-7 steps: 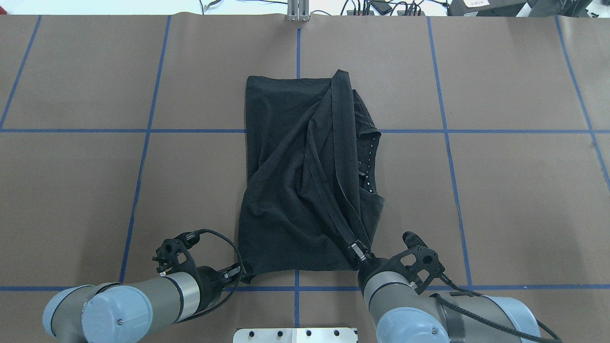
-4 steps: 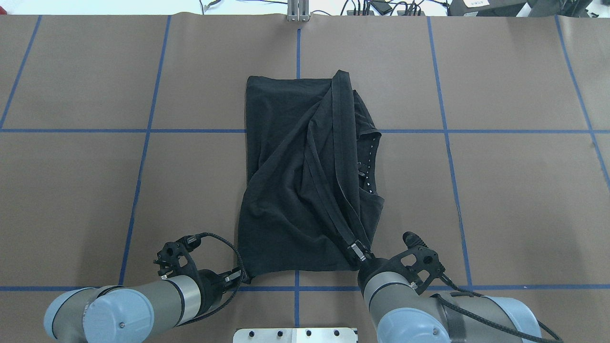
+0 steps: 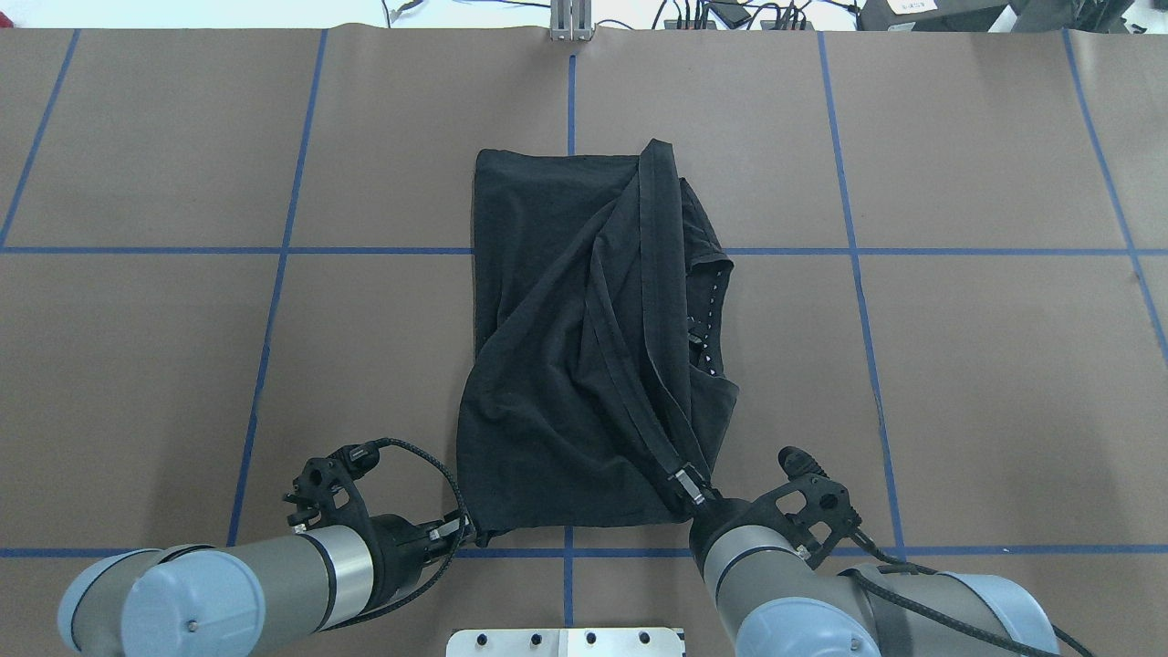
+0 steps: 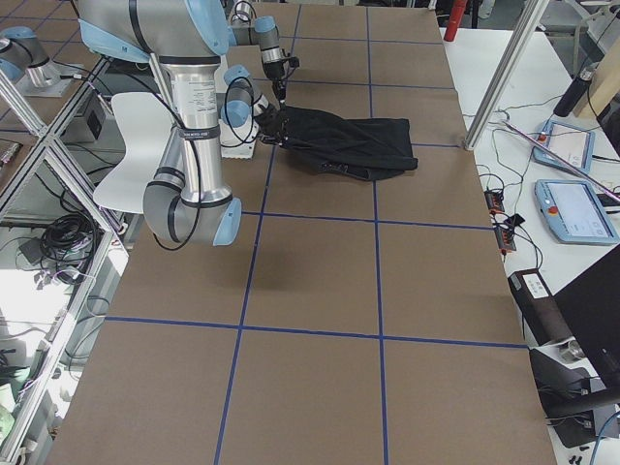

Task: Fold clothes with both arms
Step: 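Lift the near edge with both grippers and fold it away from the robot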

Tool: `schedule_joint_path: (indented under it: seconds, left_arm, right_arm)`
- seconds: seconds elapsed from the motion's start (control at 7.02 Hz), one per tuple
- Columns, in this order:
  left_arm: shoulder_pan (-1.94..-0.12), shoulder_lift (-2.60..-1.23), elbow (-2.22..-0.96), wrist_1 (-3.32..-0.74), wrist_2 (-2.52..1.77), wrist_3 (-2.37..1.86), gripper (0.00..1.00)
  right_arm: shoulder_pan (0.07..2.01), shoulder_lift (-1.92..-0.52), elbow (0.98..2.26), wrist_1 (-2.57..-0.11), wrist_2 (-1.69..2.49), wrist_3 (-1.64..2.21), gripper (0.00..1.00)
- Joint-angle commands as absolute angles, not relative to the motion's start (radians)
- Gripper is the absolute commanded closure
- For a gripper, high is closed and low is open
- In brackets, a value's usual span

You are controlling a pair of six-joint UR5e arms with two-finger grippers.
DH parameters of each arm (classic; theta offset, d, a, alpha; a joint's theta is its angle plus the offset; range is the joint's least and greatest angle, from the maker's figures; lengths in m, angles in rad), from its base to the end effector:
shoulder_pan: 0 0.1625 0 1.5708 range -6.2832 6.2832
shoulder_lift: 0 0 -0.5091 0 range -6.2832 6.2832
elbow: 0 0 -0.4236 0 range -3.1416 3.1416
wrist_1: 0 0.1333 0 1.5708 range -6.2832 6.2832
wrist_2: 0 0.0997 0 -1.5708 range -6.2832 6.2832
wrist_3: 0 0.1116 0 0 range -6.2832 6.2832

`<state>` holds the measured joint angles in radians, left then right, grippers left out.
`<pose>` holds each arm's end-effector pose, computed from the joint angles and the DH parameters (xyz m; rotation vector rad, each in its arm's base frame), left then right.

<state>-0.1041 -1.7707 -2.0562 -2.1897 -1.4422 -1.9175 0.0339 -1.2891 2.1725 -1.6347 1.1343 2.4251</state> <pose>0.5437 -0.2052 0.3263 -0.0491 1.3201 -0.4679 -0.5458 -0.1991 0.3203 0.0586 -0.9448 1.0028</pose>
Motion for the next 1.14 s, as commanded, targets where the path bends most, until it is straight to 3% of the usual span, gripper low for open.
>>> schedule_joint_path:
  seconds: [0.0,0.14,0.43,0.71,1.0]
  left_arm:
    - [-0.165,-1.781,-2.260,-2.061,-1.515,-1.914,1.00]
    - [-0.249,-1.804,-2.267,-2.056,-1.575,-1.902,1.00]
    - [-0.413,-1.885,-2.226,-2.025,-1.649,-1.831,1.00]
    - [-0.532,-1.995,-2.066,-2.023,-1.699,-1.775,1.00]
    - [-0.619,-2.049,-1.932,-2.037,-1.700,-1.711,1.00]
  right_arm:
    - [0.031,-1.366,2.335,-1.635,1.159,2.425,1.00]
    - [0.050,-1.377,2.389,-1.635,1.182,2.422,1.00]
    - [0.237,-1.329,2.378,-1.637,1.309,2.314,1.00]
    - [0.409,-1.208,2.245,-1.635,1.469,2.216,1.00]
    - [0.526,-1.062,2.018,-1.625,1.548,2.111,1.00]
